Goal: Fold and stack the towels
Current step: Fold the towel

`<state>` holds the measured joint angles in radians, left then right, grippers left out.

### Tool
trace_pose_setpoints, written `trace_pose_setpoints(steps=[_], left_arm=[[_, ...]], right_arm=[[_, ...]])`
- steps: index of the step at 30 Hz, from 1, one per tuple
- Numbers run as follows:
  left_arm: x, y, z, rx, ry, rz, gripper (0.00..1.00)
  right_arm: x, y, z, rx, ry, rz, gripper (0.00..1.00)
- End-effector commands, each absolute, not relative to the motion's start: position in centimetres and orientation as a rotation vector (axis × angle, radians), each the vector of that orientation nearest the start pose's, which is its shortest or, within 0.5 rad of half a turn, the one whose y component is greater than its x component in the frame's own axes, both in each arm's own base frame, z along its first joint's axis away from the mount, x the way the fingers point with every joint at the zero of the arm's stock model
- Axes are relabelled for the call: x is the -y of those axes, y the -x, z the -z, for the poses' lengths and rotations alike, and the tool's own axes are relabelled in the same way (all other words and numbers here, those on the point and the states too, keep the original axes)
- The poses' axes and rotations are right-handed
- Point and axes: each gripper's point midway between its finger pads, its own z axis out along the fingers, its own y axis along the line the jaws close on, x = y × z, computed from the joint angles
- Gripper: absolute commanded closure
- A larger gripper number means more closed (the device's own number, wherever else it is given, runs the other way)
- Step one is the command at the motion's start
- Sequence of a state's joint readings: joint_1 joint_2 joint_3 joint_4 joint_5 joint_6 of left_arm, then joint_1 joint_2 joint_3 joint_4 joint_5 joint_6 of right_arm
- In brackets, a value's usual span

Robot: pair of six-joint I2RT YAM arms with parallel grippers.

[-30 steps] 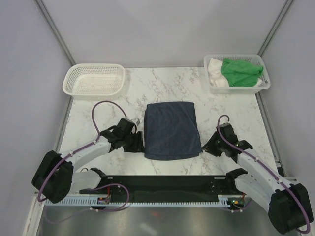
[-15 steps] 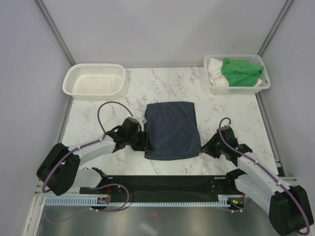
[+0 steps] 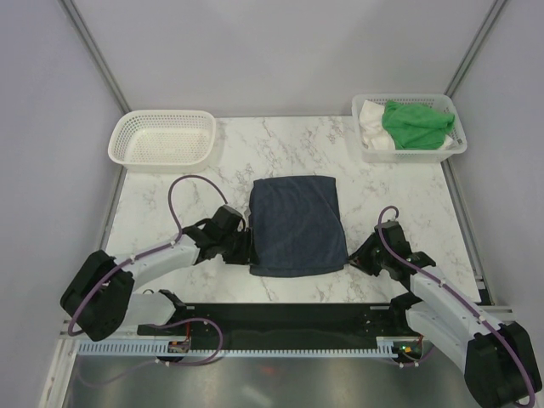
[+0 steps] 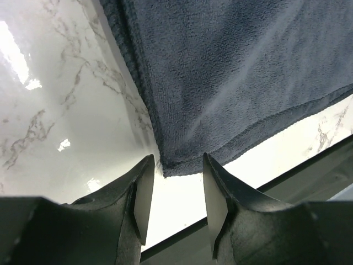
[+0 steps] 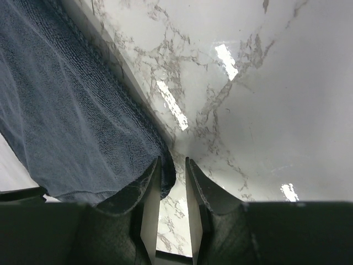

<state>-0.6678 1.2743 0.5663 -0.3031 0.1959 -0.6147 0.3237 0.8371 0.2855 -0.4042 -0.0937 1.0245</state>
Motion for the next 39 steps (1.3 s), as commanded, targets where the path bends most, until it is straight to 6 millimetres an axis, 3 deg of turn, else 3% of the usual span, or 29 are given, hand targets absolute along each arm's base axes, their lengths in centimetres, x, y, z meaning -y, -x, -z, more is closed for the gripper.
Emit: trace_pose_setpoints(steps=[1, 13, 24, 27, 28, 32, 39], left_arm=[[20.9, -18.4, -4.4, -2.67, -0.178, 0.639, 0.52], [21.6, -18.2, -3.6, -2.689, -0.175, 0.676, 0.55], [21.6, -18.1, -2.9, -2.706, -0.171, 0.67, 0.75], [21.4, -18.0, -2.8, -2.715, -0.173, 0.652, 0.87], [21.4, -18.0, -2.9, -2.715, -0.173, 0.652, 0.97], [21.5, -18.1, -3.3, -2.711, -0.182, 0.661, 0.98], [21.5, -18.3, -4.7, -2.703, -0.225, 0.639, 0.98]], right_arm=[[-11.9, -18.4, -2.4, -2.485, -0.846, -0.653, 0.68], [-12.0, -18.3, -2.1, -2.486, -0.838, -0.658, 0.7], [-11.9, -18.5, -2.0, -2.474, -0.837, -0.655, 0.72], [-11.9, -18.5, -1.9, -2.47, -0.835, -0.654, 0.78], [-11.9, -18.6, -2.0, -2.467, -0.83, -0.658, 0.83], [-12.2, -18.9, -2.4, -2.451, -0.814, -0.685, 1.0], [-12.7, -19.6, -4.1, -2.42, -0.773, -0.725, 1.0]])
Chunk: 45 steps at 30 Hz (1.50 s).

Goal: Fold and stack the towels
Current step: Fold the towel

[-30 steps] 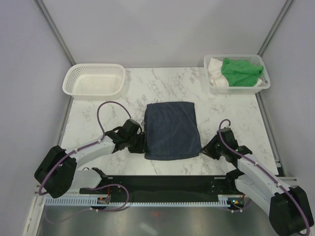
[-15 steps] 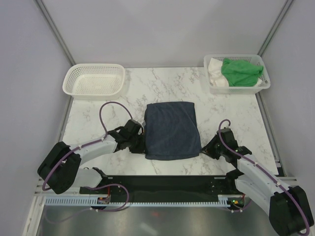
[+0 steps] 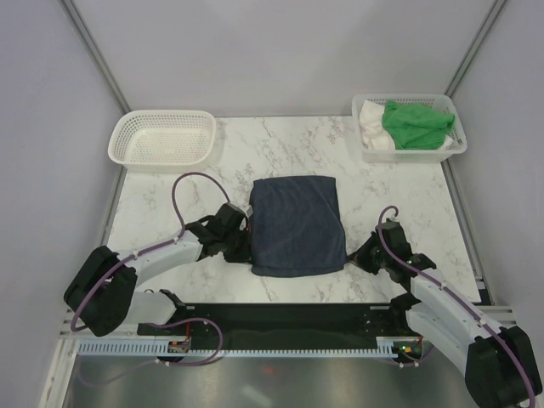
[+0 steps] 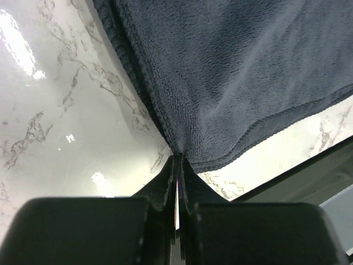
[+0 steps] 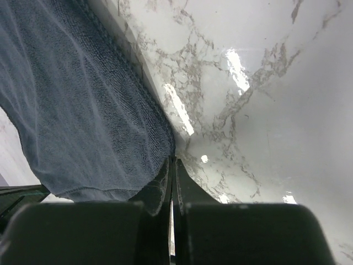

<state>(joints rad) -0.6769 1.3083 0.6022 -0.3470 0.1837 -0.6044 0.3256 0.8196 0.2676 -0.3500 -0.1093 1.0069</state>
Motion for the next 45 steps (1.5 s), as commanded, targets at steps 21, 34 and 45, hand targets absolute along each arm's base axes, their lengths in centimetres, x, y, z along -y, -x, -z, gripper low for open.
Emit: trace_pose_setpoints(steps=[21, 34, 45], left_arm=[[20.9, -17.5, -7.2, -2.64, -0.243, 0.648, 0.98], [19.0, -14.5, -3.6, -2.761, -0.161, 0.608, 0.98], [20.5, -16.8, -6.9, -2.666, -0.184, 0.647, 0.56]], right_arm=[[-14.0, -19.3, -7.2, -2.399, -0.732, -0.847, 1.0], [-12.5, -16.1, -3.8, -2.466, -0.805, -0.778, 1.0], [-12.1, -18.1, -5.4, -2.443, -0.662, -0.696, 0.61]])
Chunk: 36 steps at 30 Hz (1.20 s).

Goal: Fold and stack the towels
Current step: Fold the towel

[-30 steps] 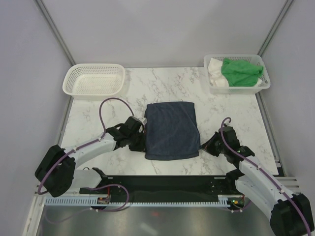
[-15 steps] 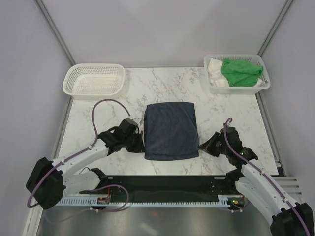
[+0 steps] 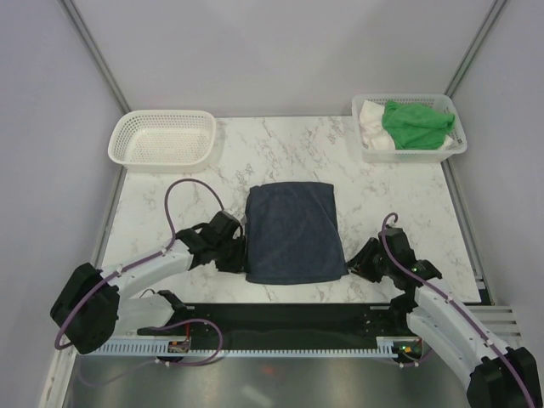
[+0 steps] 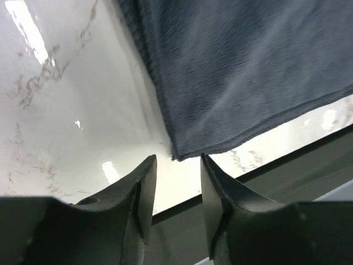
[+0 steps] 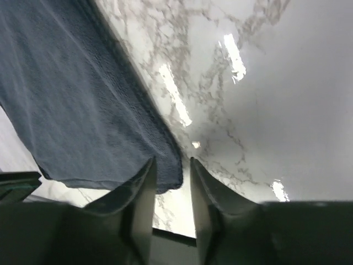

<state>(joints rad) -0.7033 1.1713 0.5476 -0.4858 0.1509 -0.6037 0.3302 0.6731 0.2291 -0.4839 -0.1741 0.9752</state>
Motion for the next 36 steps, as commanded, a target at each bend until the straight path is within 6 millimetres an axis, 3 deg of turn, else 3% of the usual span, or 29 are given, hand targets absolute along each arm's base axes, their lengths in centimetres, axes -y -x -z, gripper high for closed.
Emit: trace_pose_setpoints(steps=[1, 2, 4, 5, 7, 10, 11, 13, 14, 15, 17, 20, 22, 24, 28, 36], left_arm=[[20.7, -17.5, -8.0, -2.628, -0.203, 0.645, 0.53], [20.9, -19.1, -10.1, -2.569, -0.197, 0.621, 0.51], [20.0, -20.4, -11.0, -2.567, -0.22, 0.535, 0.46], [20.3, -21.9, -12.5, -2.532, -0.216, 0.529, 0.46], [19.1, -24.3, -13.3, -2.511, -0.172, 0.507, 0.45], [18.6, -28.7, -14.0, -2.457, -0.134, 0.563, 0.46], [19.3, -29.9, -14.0, -2.46, -0.146, 0.634, 0.46], [18.2, -32.5, -13.6, -2.459, -0.094, 0.656, 0.47], [18.6, -33.9, -14.7, -2.438, -0.1, 0.702, 0.48], [18.2, -35.1, -13.0, -2.487, -0.069, 0.706, 0.49], [18.7, -36.9, -13.5, -2.472, -0.083, 0.738, 0.49], [19.1, -39.2, -11.6, -2.506, -0.075, 0.734, 0.47], [19.5, -40.0, -11.0, -2.51, -0.075, 0.752, 0.47], [20.1, -41.0, -11.1, -2.49, -0.084, 0.803, 0.46], [20.3, -42.0, -9.1, -2.527, -0.067, 0.801, 0.46], [20.6, -42.5, -7.3, -2.569, -0.026, 0.825, 0.46]], right_arm=[[-11.9, -18.5, -6.0, -2.433, -0.652, -0.68, 0.57], [-11.7, -18.7, -6.5, -2.436, -0.633, -0.656, 0.5], [-11.5, -20.2, -8.5, -2.406, -0.632, -0.619, 0.47], [-11.5, -20.7, -9.1, -2.4, -0.627, -0.608, 0.46], [-11.7, -22.6, -10.7, -2.373, -0.617, -0.592, 0.44], [-12.9, -27.0, -13.0, -2.299, -0.505, -0.599, 0.45], [-13.4, -28.7, -13.9, -2.259, -0.461, -0.605, 0.46], [-14.0, -31.7, -14.1, -2.271, -0.381, -0.559, 0.48], [-14.6, -32.9, -14.4, -2.27, -0.351, -0.569, 0.49], [-15.2, -34.6, -14.0, -2.291, -0.328, -0.563, 0.49], [-15.9, -36.5, -13.7, -2.303, -0.331, -0.576, 0.52], [-16.7, -39.9, -12.0, -2.331, -0.348, -0.563, 0.55], [-16.3, -41.1, -11.0, -2.342, -0.366, -0.552, 0.57], [-16.3, -42.1, -9.9, -2.365, -0.373, -0.559, 0.57], [-15.4, -43.5, -8.7, -2.366, -0.376, -0.521, 0.57], [-14.6, -44.3, -6.5, -2.406, -0.407, -0.492, 0.57]])
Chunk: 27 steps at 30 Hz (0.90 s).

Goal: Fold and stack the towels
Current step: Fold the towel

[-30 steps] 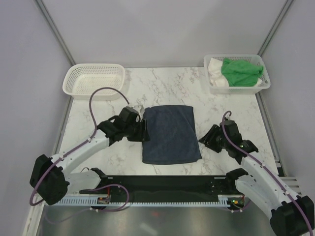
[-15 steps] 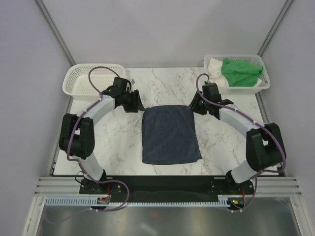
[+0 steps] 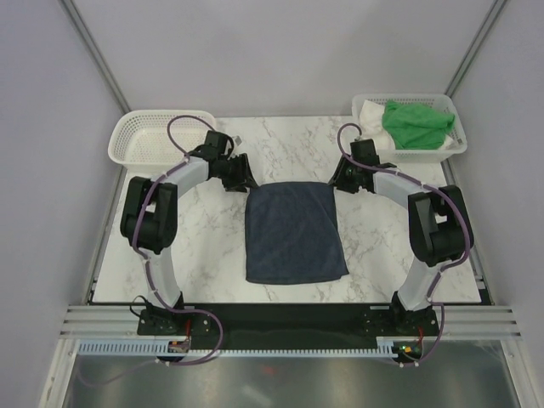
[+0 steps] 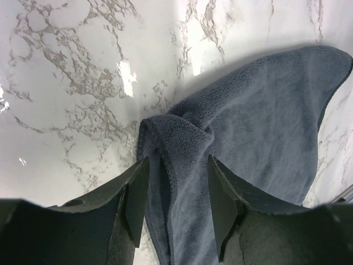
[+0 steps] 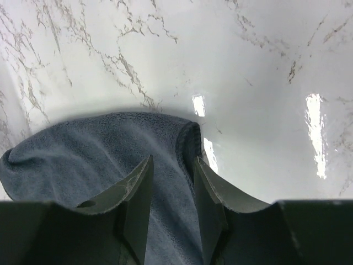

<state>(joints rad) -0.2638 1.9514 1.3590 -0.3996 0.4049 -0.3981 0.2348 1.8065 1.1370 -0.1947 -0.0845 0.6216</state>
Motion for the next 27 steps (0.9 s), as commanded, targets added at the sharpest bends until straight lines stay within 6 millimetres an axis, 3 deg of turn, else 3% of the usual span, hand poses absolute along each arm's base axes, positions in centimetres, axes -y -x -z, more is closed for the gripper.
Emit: trace_pose_setpoints(steps=[1, 13, 19, 22, 27], left_arm=[[20.7, -42.5, -7.3, -2.567, -0.026, 0.827, 0.46], [21.5, -43.2, -6.3, -2.56, 0.006, 0.882, 0.44], [21.5, -43.7, -6.1, -2.557, 0.019, 0.876, 0.5], [21.4, -43.8, -6.1, -2.556, 0.025, 0.866, 0.61], [20.8, -44.4, -6.3, -2.541, 0.015, 0.804, 0.98]], right_arm=[[-14.6, -44.3, -6.4, -2.407, -0.41, -0.493, 0.57], [-15.4, -45.2, -5.1, -2.398, -0.467, -0.549, 0.57], [-15.2, -45.8, -4.9, -2.396, -0.47, -0.537, 0.62], [-15.1, -46.0, -4.8, -2.395, -0.471, -0.533, 0.73], [-14.2, -46.2, -4.6, -2.392, -0.475, -0.511, 0.98]])
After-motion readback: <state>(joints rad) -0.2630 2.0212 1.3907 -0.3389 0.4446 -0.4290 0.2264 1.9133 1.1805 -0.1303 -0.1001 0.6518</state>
